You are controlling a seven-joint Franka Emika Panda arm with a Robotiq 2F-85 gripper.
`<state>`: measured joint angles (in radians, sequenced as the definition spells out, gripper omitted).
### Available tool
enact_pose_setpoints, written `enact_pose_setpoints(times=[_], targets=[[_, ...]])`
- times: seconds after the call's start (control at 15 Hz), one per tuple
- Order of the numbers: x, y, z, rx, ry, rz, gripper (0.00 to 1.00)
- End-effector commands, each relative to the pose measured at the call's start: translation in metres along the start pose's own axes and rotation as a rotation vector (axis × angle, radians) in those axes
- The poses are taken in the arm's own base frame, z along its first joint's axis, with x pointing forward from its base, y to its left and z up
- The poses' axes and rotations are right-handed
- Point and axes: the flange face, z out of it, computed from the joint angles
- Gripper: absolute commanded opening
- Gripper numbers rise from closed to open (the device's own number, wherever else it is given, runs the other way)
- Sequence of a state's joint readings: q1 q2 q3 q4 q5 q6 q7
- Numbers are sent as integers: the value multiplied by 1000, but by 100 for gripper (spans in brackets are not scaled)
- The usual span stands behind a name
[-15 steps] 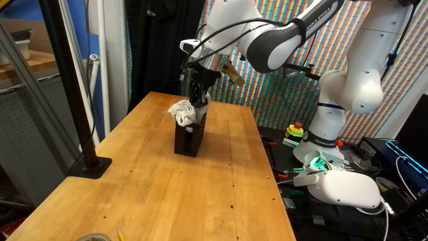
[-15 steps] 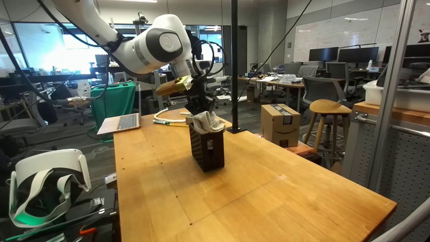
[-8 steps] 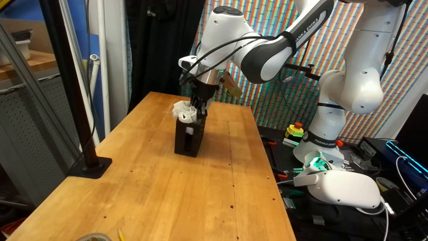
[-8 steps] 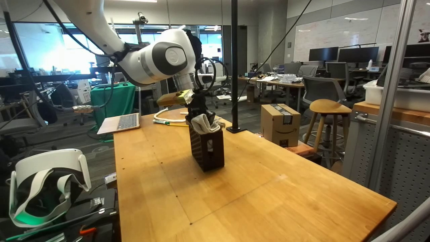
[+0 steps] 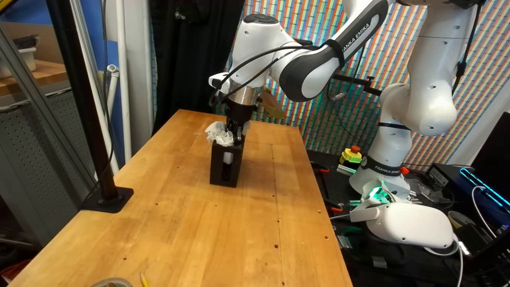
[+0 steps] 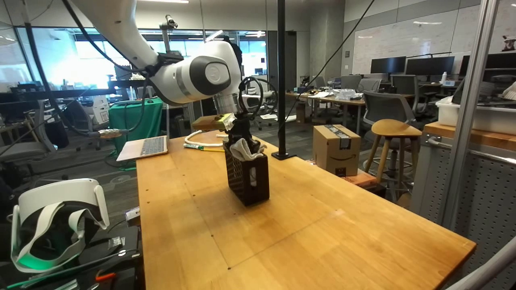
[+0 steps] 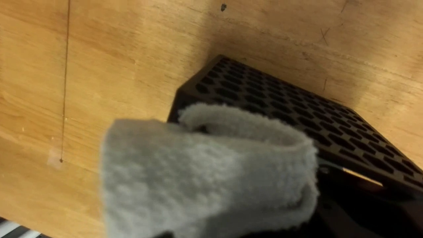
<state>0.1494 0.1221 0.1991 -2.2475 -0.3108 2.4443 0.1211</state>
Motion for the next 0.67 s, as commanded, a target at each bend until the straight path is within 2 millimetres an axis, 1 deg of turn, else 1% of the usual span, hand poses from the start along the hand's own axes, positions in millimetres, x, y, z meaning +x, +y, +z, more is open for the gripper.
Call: enact_pose_setpoints(times=[0.0,0.13,0.27,0.4,0.6], targets=[[-4,-13,55,43,-128,6,5],[-9,-18,79,50,-189,0,5],[-11,-18,84,43,-227,3,5],[-9,-17,81,41,-237,1,5],[-3,-14,62,47,-203,-9,5]])
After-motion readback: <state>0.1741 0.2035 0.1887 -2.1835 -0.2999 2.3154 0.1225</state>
